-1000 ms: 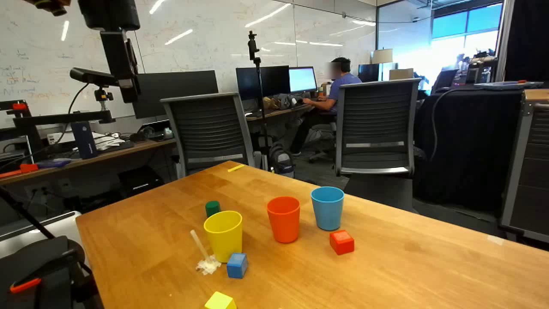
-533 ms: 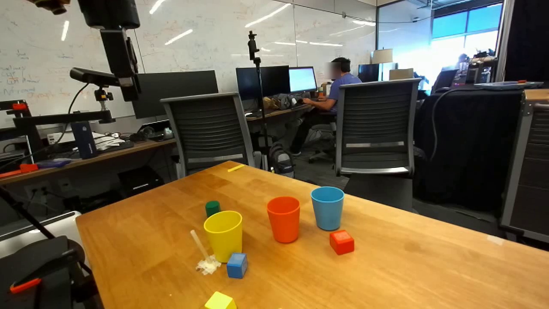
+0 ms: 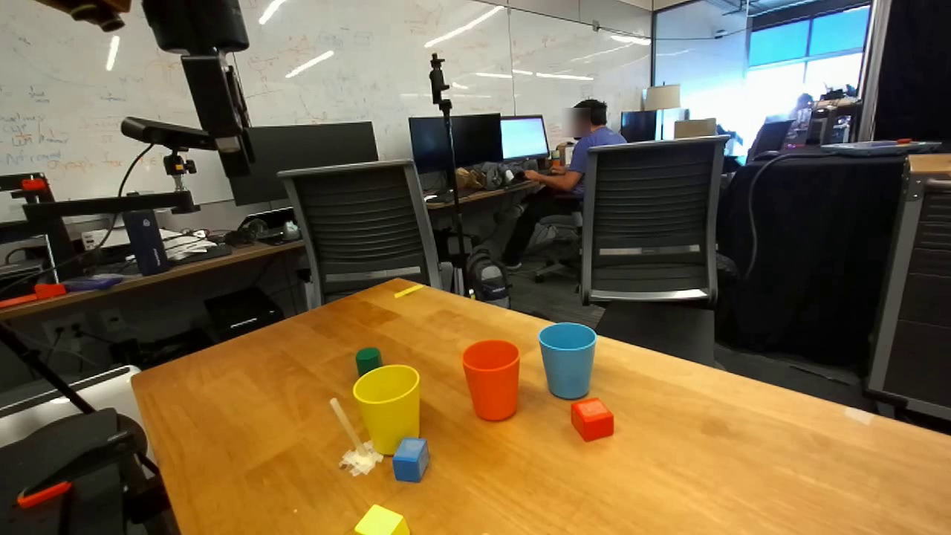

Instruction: Stack up all the cups on the table

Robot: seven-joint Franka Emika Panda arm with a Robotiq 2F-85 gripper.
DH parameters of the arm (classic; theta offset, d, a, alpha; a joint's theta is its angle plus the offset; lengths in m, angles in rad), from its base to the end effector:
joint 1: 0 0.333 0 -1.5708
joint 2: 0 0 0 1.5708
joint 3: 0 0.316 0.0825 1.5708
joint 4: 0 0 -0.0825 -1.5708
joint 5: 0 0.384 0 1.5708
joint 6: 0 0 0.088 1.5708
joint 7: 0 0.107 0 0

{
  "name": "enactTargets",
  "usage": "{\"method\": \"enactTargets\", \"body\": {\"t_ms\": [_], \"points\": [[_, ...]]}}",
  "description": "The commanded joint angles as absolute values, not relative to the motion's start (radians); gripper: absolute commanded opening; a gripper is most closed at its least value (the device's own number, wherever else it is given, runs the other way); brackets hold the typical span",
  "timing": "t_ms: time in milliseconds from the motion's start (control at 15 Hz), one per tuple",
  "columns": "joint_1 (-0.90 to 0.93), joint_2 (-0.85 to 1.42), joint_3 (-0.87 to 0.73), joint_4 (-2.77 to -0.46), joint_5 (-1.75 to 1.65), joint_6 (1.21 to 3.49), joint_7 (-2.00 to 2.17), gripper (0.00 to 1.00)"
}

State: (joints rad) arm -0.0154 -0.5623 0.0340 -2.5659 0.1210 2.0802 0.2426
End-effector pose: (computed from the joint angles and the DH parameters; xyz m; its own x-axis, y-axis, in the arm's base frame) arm 0.3805 0.0135 0.4583 0.9581 -0.2820 0.0499 -0.2756 -0.9553 -0.1067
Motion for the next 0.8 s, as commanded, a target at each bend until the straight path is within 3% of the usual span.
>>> {"method": "enactTargets", "body": {"t_ms": [0,733], "points": [[-0.037,-0.54,0.046,-2.56,0.136,2.171,0.301,1.0],[-0.096,-0.267,0.063,-2.456,0.027,2.307,0.468,1.0]]}}
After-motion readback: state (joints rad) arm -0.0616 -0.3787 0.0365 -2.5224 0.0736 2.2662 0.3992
